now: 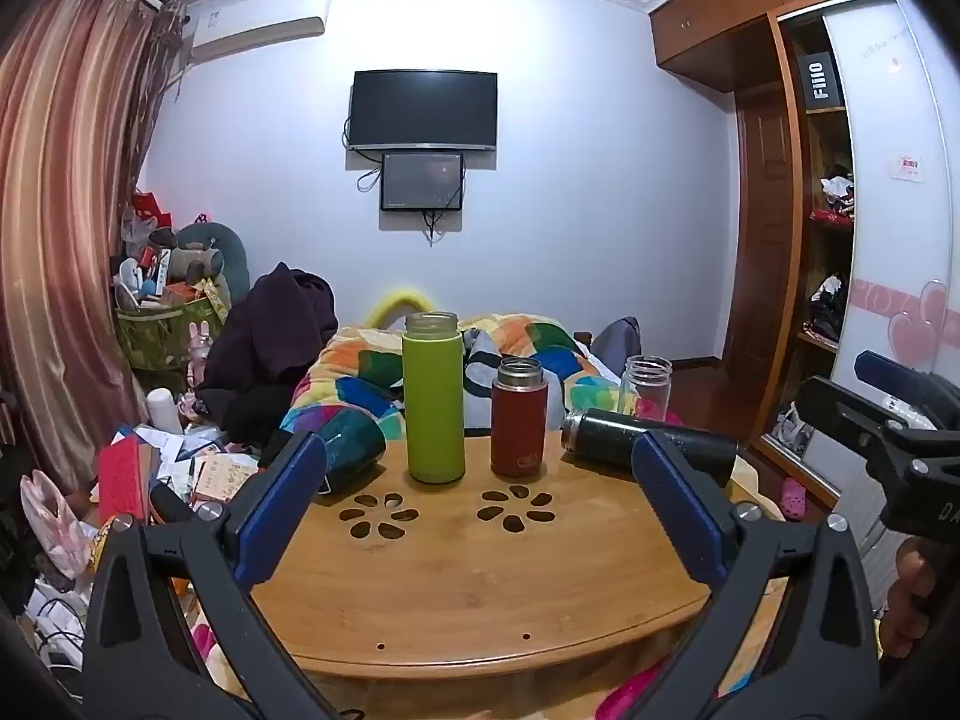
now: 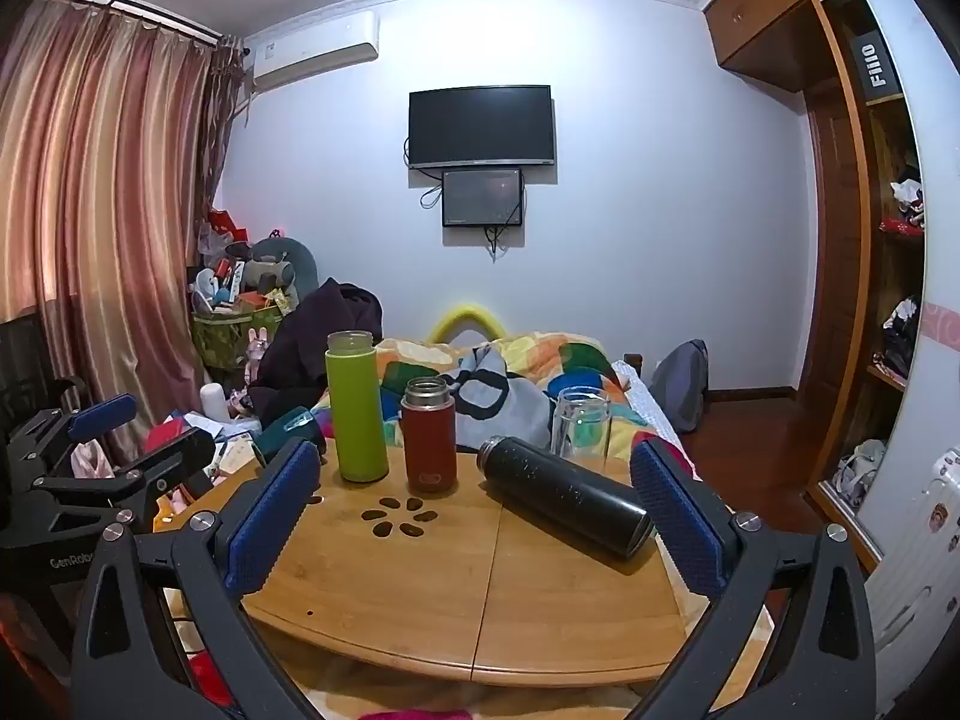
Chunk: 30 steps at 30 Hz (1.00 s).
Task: Flip cup upside down
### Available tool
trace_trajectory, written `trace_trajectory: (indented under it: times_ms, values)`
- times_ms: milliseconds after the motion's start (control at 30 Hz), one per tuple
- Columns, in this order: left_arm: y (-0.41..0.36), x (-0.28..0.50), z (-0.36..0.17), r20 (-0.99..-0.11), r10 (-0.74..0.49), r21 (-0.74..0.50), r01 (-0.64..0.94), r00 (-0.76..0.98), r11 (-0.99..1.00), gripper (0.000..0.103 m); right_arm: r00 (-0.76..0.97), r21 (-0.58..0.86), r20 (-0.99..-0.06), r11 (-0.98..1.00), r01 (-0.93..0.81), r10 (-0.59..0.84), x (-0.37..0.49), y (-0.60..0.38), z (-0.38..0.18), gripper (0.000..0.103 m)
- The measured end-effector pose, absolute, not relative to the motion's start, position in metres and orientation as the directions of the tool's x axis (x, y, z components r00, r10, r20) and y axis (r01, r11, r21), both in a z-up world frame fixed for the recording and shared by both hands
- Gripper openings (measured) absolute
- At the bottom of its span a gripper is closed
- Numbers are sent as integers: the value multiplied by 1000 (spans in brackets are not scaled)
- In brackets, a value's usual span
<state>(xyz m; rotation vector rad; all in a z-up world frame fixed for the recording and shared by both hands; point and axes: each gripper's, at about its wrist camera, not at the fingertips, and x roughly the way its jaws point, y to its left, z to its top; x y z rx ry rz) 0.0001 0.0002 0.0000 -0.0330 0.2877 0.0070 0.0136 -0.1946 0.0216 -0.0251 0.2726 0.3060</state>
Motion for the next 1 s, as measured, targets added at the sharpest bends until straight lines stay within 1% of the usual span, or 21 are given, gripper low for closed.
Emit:
trace_trajectory:
  times_ms: [200,400,1000]
  values:
    - [1,5,7,-283,6,-28,-14,959,1000,103,916,25,-269,953,-303,298,13,-195,20,103]
    - [-4,-6,6,-240,13,0,-14,971,1000,103,917,27,-264,953,-302,298,18,-200,26,103]
    - [-10,-12,7,-220,4,6,-3,975,1000,103,922,26,-254,955,-295,291,12,-199,30,103]
